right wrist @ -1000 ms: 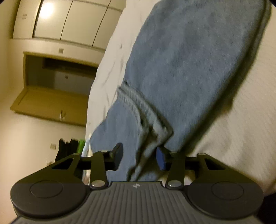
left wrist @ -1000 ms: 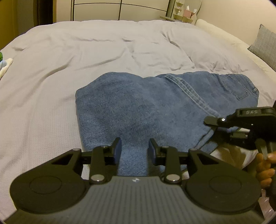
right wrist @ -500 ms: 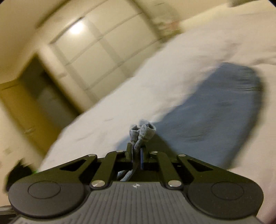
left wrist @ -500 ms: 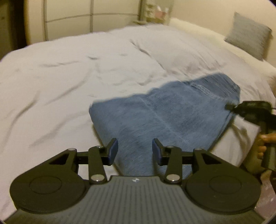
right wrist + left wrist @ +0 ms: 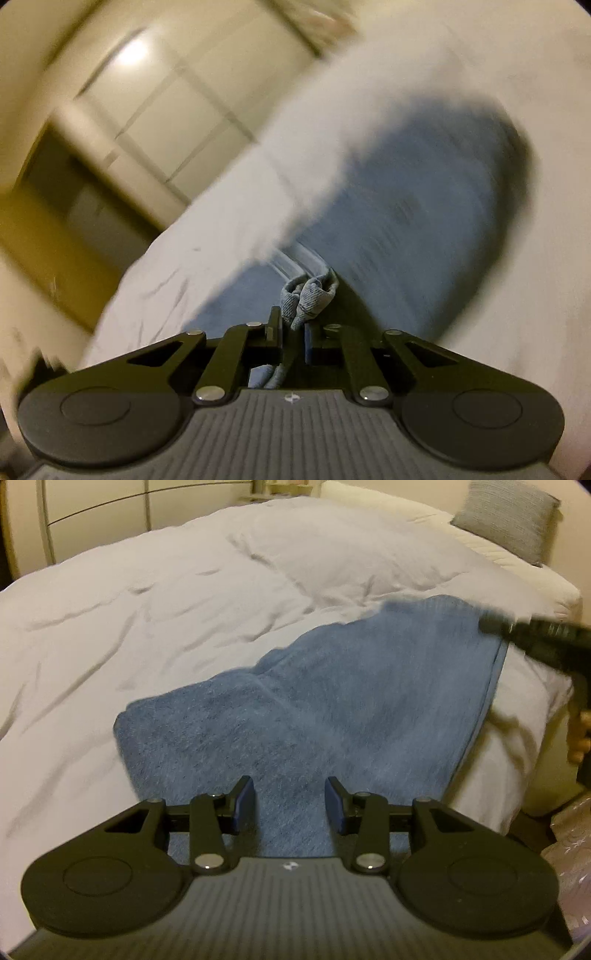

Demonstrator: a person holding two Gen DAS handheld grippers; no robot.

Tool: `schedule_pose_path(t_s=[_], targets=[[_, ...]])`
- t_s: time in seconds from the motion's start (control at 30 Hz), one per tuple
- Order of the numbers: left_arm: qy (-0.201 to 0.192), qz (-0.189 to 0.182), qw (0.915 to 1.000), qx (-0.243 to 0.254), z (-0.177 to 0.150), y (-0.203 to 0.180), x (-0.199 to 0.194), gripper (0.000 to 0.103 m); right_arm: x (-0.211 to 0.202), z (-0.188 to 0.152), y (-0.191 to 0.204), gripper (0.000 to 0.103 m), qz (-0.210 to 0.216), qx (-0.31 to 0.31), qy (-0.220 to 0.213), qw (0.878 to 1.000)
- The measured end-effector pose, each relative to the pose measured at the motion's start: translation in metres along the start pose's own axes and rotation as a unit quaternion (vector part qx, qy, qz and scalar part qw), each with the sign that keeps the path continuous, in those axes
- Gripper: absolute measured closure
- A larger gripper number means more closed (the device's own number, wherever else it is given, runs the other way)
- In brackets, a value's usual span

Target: Fold clothes

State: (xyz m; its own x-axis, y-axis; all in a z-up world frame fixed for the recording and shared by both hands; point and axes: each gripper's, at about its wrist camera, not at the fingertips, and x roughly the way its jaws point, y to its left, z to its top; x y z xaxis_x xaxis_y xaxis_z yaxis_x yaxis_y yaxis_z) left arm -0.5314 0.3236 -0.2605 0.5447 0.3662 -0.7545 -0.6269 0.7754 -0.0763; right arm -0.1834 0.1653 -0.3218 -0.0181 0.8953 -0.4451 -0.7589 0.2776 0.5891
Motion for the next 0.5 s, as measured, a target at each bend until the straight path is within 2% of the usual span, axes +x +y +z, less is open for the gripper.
schedule_pose_path(t_s=[0.1, 0.17, 0.27, 0.5], targets=[[-0.009, -0.018, 0.9996, 0.017, 0.009, -0.018, 0.010, 0.066, 0.000, 0.011, -0.027, 0.094, -0.033, 0.024, 0.004, 0.999], [-0.002, -0.027, 0.9994, 0.023, 0.011, -0.025, 0.024, 0.066, 0.000, 0.018, -0.044, 0.093, -0.055, 0.041, 0.006, 0.998], [0.009, -0.019, 0.9992, 0.033, 0.011, -0.032, 0.038, 0.066, 0.000, 0.029, -0.071, 0.092, -0.087, 0.065, 0.010, 0.994], [-0.004, -0.009, 0.9997, 0.024, 0.015, -0.027, 0.034, 0.066, 0.007, 0.021, -0.076, 0.089, -0.086, 0.077, -0.002, 0.993]])
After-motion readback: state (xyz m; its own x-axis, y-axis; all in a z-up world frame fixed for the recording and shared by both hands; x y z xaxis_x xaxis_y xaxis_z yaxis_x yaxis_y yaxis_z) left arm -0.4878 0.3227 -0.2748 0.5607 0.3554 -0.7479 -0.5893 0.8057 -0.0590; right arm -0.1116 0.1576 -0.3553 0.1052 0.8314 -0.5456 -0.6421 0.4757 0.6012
